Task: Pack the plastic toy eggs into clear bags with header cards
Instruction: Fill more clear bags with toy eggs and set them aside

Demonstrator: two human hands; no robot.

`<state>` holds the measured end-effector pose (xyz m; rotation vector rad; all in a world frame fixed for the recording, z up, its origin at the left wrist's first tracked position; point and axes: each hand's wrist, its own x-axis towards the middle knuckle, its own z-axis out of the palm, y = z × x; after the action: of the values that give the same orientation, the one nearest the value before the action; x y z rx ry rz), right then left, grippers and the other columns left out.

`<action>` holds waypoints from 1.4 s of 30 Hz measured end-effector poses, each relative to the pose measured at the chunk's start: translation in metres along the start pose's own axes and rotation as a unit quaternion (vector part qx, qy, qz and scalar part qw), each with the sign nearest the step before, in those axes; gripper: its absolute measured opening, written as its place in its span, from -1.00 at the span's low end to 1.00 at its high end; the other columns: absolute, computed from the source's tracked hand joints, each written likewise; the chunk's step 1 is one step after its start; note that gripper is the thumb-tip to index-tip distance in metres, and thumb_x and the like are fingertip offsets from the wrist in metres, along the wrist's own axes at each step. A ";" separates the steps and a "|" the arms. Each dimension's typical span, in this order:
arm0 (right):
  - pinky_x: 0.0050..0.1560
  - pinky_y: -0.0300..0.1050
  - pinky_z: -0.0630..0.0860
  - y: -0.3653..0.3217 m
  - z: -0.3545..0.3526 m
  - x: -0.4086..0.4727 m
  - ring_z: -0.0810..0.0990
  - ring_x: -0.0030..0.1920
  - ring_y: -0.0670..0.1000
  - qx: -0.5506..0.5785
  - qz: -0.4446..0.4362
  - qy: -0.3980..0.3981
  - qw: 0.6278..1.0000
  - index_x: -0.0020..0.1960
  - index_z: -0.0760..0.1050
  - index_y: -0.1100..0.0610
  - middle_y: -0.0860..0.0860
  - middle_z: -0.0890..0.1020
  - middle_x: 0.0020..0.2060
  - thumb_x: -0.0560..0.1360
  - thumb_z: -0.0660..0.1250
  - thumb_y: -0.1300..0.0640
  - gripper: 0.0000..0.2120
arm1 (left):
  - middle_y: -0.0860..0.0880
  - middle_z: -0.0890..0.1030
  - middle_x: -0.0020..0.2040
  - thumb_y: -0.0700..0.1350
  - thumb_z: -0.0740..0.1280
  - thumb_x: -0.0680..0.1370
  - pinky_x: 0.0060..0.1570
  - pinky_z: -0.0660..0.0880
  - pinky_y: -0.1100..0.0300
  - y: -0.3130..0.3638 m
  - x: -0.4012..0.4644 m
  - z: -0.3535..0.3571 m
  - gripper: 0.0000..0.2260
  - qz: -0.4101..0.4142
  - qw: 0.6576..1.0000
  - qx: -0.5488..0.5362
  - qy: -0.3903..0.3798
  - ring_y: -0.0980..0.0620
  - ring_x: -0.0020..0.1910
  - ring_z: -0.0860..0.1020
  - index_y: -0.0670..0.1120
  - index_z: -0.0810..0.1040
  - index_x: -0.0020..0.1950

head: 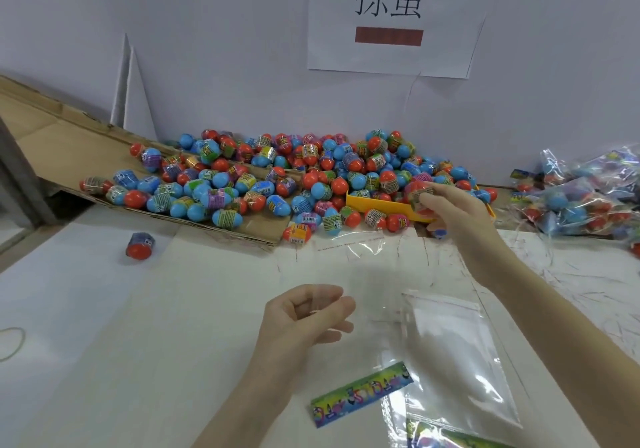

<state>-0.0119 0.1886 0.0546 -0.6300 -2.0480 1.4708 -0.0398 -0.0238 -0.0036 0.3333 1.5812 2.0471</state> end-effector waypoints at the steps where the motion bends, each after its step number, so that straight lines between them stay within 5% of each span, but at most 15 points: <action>1: -0.18 -0.28 0.51 -0.012 0.000 -0.016 0.57 -0.21 -0.15 0.086 0.000 -0.046 0.995 0.03 0.54 0.06 -0.13 0.63 -0.25 0.49 0.28 0.12 -0.86 | -0.06 0.66 -0.33 -0.11 0.49 0.17 -0.40 0.52 0.31 0.000 -0.001 0.001 -0.72 0.008 1.000 0.010 -0.001 0.04 -0.39 0.63 -0.16 0.63 -0.17; 3: -0.20 -0.34 0.53 -0.033 0.000 -0.047 0.62 -0.23 -0.16 0.156 -0.045 -0.131 0.978 -0.05 0.53 0.04 -0.13 0.66 -0.28 0.35 0.34 0.06 -0.82 | -0.04 0.65 -0.38 -0.18 0.50 0.24 -0.41 0.52 0.31 -0.002 -0.001 0.001 -0.83 0.025 0.999 0.029 0.000 0.04 -0.41 0.62 -0.14 0.63 -0.20; 6: -0.10 -0.29 0.55 -0.046 0.007 -0.081 0.65 -0.14 -0.06 0.088 -0.140 -0.164 0.972 -0.05 0.49 0.05 -0.04 0.67 -0.19 0.23 0.42 0.02 -0.68 | -0.03 0.65 -0.39 -0.22 0.51 0.27 -0.43 0.50 0.32 -0.002 -0.003 0.003 -0.90 0.047 0.998 0.043 0.001 0.04 -0.43 0.62 -0.09 0.64 -0.28; 9: -0.05 -0.31 0.47 -0.040 0.015 -0.092 0.58 -0.10 -0.12 -0.125 -0.247 -0.087 0.957 -0.05 0.48 0.03 -0.13 0.62 -0.16 0.29 0.48 0.12 -0.72 | -0.03 0.65 -0.39 -0.08 0.51 0.17 -0.42 0.49 0.32 -0.001 -0.006 0.005 -0.87 0.077 0.996 0.049 0.000 0.05 -0.43 0.61 -0.05 0.67 -0.33; 13: -0.06 -0.07 0.31 -0.030 0.022 -0.092 0.52 -0.09 0.05 -0.340 -0.334 0.001 0.879 0.06 0.56 0.09 -0.09 0.65 -0.16 0.27 0.55 0.13 -0.61 | 0.00 0.65 -0.38 -0.10 0.60 0.20 -0.38 0.50 0.32 -0.002 -0.008 0.005 -0.83 0.108 0.992 0.069 0.001 0.07 -0.43 0.60 0.06 0.67 -0.30; 16: -0.12 -0.05 0.28 -0.027 0.022 -0.092 0.46 -0.13 0.05 -0.359 -0.337 -0.016 0.870 -0.02 0.61 0.07 -0.08 0.65 -0.19 0.25 0.55 0.04 -0.66 | 0.06 0.64 -0.39 -0.10 0.48 0.21 -0.32 0.53 0.30 -0.004 -0.009 0.006 -0.85 0.124 0.988 0.088 0.005 0.06 -0.41 0.59 0.10 0.67 -0.27; 22: -0.08 -0.20 0.32 -0.029 0.021 -0.089 0.42 -0.15 -0.17 -0.272 -0.257 -0.142 0.916 0.05 0.57 -0.06 -0.24 0.56 -0.18 0.30 0.44 -0.05 -0.67 | 0.09 0.65 -0.38 -0.25 0.53 0.31 -0.34 0.48 0.38 -0.001 -0.012 0.007 -0.78 0.144 0.984 0.103 -0.009 0.18 -0.43 0.56 0.09 0.68 -0.25; 27: -0.04 -0.06 0.41 -0.030 0.021 -0.090 0.50 -0.14 -0.12 -0.269 -0.242 -0.181 0.914 0.02 0.45 -0.23 -0.21 0.61 -0.16 0.33 0.40 -0.11 -0.71 | 0.09 0.64 -0.36 -0.11 0.54 0.22 -0.33 0.47 0.38 0.000 -0.014 0.009 -0.84 0.142 0.985 0.101 -0.015 0.21 -0.43 0.54 0.08 0.68 -0.25; 30: -0.06 -0.16 0.35 -0.032 0.021 -0.088 0.43 -0.16 -0.16 -0.290 -0.254 -0.189 0.903 0.07 0.52 -0.21 -0.29 0.57 -0.24 0.31 0.23 -0.30 -0.61 | 0.05 0.64 -0.38 -0.08 0.48 0.23 -0.38 0.45 0.37 0.001 -0.013 0.009 -0.89 0.130 0.986 0.100 -0.030 0.18 -0.46 0.53 0.05 0.68 -0.26; 33: -0.04 -0.31 0.24 -0.029 0.019 -0.085 0.37 -0.10 -0.16 -0.301 -0.262 -0.230 0.888 0.11 0.36 -0.30 -0.42 0.46 -0.24 0.25 0.10 -0.37 -0.54 | 0.01 0.65 -0.38 0.04 0.50 0.20 -0.40 0.47 0.34 0.002 -0.012 0.007 -0.84 0.108 0.988 0.084 -0.066 0.10 -0.41 0.60 0.06 0.69 -0.27; 39: 0.06 -0.27 0.22 -0.018 0.019 -0.084 0.33 -0.01 -0.20 -0.339 -0.260 -0.294 0.855 0.04 0.54 -0.17 -0.29 0.52 -0.11 0.21 0.45 -0.23 -0.57 | -0.02 0.62 -0.36 0.07 0.43 0.20 -0.31 0.50 0.29 0.001 -0.010 0.005 -0.80 0.052 0.987 0.079 -0.130 0.08 -0.38 0.54 -0.05 0.66 -0.35; 42: -0.02 -0.29 0.26 -0.012 0.023 -0.087 0.35 -0.06 -0.20 -0.287 -0.253 -0.264 0.885 -0.10 0.52 -0.20 -0.30 0.55 -0.21 0.18 0.50 -0.12 -0.68 | -0.11 0.59 -0.33 0.09 0.44 0.21 -0.24 0.48 0.19 0.000 -0.010 0.004 -0.70 0.045 0.989 0.078 -0.115 0.02 -0.35 0.51 -0.14 0.63 -0.29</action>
<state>0.0368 0.1128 0.0468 0.1547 -2.8215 0.7599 -0.0298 -0.0256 -0.0011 0.6844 1.6093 1.8755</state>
